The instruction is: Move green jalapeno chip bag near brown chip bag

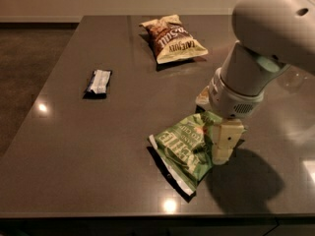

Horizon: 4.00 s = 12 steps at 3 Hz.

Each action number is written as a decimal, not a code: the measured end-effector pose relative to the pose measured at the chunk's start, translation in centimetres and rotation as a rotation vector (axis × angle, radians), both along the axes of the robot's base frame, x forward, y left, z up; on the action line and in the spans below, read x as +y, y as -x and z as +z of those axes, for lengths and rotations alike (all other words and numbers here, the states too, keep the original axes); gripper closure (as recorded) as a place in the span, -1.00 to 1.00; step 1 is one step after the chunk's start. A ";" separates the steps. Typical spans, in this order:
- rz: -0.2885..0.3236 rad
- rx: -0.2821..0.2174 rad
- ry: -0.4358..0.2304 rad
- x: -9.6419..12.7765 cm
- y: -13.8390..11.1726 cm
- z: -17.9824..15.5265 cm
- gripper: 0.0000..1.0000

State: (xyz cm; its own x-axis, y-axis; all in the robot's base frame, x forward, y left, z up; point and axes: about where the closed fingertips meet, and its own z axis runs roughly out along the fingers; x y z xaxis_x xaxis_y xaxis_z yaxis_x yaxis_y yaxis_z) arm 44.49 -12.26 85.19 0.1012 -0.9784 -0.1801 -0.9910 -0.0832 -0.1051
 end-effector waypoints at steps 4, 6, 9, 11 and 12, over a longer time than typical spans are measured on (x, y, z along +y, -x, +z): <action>-0.149 -0.048 -0.021 -1.2 -6.0 4.4 1.00; -0.283 -0.148 -0.061 -3.8 -14.6 6.5 1.00; -0.462 -0.237 -0.074 -5.0 -23.7 6.0 0.63; -0.495 -0.250 -0.074 -4.5 -25.1 5.6 -0.31; -0.493 -0.247 -0.073 -4.4 -25.1 5.3 -0.77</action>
Offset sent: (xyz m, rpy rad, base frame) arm 0.0081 -0.0035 0.0227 0.0125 0.0149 -0.0690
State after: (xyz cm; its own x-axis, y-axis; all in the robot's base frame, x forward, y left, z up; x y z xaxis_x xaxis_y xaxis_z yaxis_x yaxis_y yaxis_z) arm 69.62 -16.65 90.54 -0.3177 -0.9064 -0.2784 -0.8559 0.4005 -0.3271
